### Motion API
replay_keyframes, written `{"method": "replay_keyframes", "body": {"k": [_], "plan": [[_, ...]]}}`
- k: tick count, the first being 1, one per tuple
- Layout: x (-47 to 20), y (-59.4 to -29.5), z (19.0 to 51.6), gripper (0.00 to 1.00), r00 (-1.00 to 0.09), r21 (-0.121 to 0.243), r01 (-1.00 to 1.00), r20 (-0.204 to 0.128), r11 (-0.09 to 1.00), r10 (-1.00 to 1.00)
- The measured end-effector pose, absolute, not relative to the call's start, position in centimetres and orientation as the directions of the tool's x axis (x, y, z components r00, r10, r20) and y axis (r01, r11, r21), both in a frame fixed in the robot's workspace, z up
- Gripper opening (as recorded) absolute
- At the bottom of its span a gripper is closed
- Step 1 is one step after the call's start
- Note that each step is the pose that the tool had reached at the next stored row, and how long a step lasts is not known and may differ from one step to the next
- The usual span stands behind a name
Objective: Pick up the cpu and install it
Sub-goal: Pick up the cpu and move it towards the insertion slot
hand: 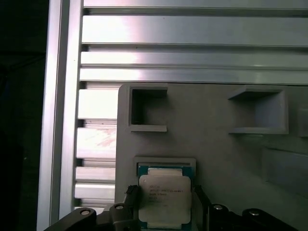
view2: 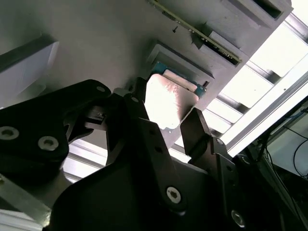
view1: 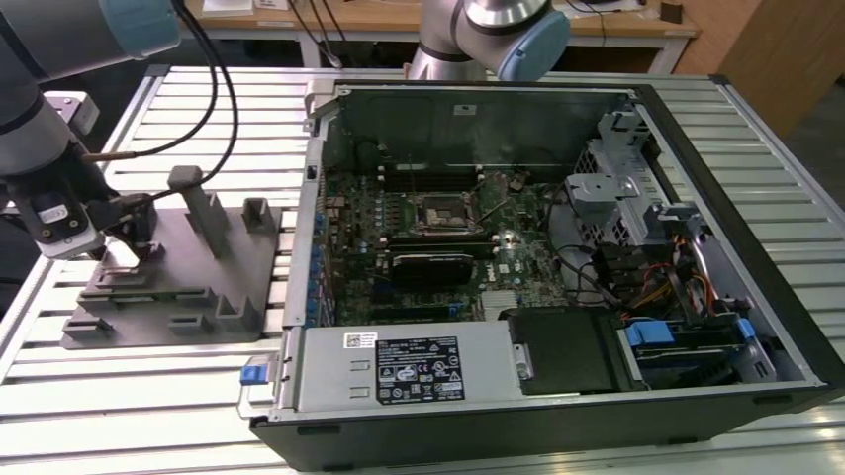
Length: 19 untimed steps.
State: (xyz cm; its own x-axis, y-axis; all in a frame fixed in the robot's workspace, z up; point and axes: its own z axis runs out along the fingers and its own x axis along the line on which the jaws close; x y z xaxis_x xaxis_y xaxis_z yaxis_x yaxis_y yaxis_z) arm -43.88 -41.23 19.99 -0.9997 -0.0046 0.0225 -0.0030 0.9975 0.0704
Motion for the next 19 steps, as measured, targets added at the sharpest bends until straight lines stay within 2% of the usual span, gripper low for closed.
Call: {"method": "replay_keyframes", "body": {"k": [1, 2, 19], "plan": [[-43.88, -41.23, 19.89, 0.53, -1.0, 0.07, -0.003, 0.023, 0.998, -0.005], [-43.88, -41.23, 19.77, 0.6, -1.0, 0.07, -0.003, 0.023, 0.998, -0.005], [-43.88, -41.23, 18.92, 0.6, -1.0, 0.07, -0.003, 0.02, 0.998, -0.005]]}}
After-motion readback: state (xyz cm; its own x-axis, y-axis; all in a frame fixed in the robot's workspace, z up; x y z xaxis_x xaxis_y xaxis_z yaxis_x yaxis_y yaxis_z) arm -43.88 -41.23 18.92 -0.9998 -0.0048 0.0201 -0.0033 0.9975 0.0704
